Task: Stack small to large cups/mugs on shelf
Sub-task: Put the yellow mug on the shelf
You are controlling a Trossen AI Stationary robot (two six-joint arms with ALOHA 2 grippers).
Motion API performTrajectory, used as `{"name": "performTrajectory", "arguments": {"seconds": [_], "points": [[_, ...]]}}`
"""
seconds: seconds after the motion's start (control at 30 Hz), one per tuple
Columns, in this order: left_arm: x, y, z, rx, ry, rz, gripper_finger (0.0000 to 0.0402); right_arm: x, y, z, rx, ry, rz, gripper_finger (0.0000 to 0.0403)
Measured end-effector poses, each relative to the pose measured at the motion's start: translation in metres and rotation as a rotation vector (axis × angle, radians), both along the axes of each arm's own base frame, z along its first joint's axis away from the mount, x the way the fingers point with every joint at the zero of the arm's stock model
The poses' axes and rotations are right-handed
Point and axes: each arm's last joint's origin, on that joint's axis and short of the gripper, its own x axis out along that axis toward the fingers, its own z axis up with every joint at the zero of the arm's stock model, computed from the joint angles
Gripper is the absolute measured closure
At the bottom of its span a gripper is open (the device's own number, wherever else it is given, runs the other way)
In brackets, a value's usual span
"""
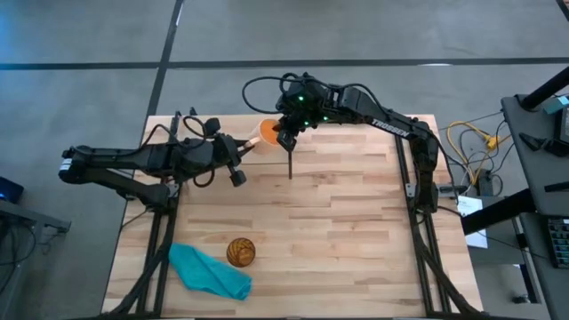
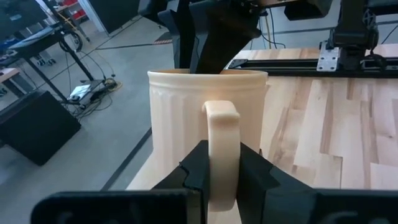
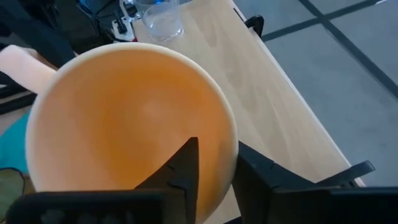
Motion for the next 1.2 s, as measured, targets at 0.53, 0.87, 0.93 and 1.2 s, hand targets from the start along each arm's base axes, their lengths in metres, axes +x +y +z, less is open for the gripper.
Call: {"name": "performTrajectory", "arguments": {"seconds": [0.53, 0.87, 0.93, 1.2], "points": [[-0.002, 0.002, -0.017, -0.006, 0.079, 0.07, 0.0374, -0.002, 0.001, 0.012, -0.02, -0.077, -0.004, 0.0255], [-0.011, 0.005, -0.024, -0.026, 0.127, 0.191, 0.0374, -0.003, 0.001, 0.013, -0.026, -0.077, 0.005, 0.0264], [-0.013, 0.005, -0.026, -0.069, 0.112, 0.221, 0.0374, -0.004, 0.001, 0.013, -0.026, -0.072, 0.004, 0.0265], [-0.031, 0.006, -0.042, -0.21, 0.086, 0.4, 0.0374, -0.006, 0.001, 0.009, -0.019, -0.024, 0.004, 0.0267]]}}
